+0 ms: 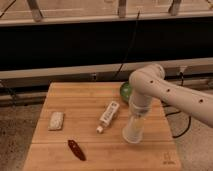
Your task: Place the ceramic cup over the eraser
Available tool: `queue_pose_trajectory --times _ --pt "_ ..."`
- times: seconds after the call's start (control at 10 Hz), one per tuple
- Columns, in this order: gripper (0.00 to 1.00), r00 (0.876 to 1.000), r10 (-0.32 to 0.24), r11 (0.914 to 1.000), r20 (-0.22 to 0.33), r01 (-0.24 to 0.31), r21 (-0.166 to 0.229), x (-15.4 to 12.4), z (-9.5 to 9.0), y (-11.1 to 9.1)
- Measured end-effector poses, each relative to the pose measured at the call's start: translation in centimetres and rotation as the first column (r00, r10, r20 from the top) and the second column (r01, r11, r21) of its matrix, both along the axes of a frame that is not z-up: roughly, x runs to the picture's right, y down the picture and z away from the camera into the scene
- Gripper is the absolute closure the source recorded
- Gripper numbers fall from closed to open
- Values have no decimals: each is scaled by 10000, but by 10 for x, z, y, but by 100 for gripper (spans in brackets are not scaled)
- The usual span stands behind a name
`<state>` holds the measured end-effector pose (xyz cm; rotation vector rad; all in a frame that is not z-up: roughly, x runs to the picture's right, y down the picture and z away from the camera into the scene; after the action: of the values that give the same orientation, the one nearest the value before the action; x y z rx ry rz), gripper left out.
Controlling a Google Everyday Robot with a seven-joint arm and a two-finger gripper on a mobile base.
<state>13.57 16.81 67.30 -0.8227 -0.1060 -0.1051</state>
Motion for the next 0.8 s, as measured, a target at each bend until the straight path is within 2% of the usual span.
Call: queue_pose_trajectory --times 0.3,0.4,0.6,0.8 --pt "100 9999 -107 9999 -102 106 -63 -10 16 20" --pt "94 9997 -148 9999 -199 147 -24 -15 24 26" --pt "77 9987 -177 9998 -475 175 -42 -15 32 33" --pt "54 9968 -209 9998 -769 207 -34 -13 36 36"
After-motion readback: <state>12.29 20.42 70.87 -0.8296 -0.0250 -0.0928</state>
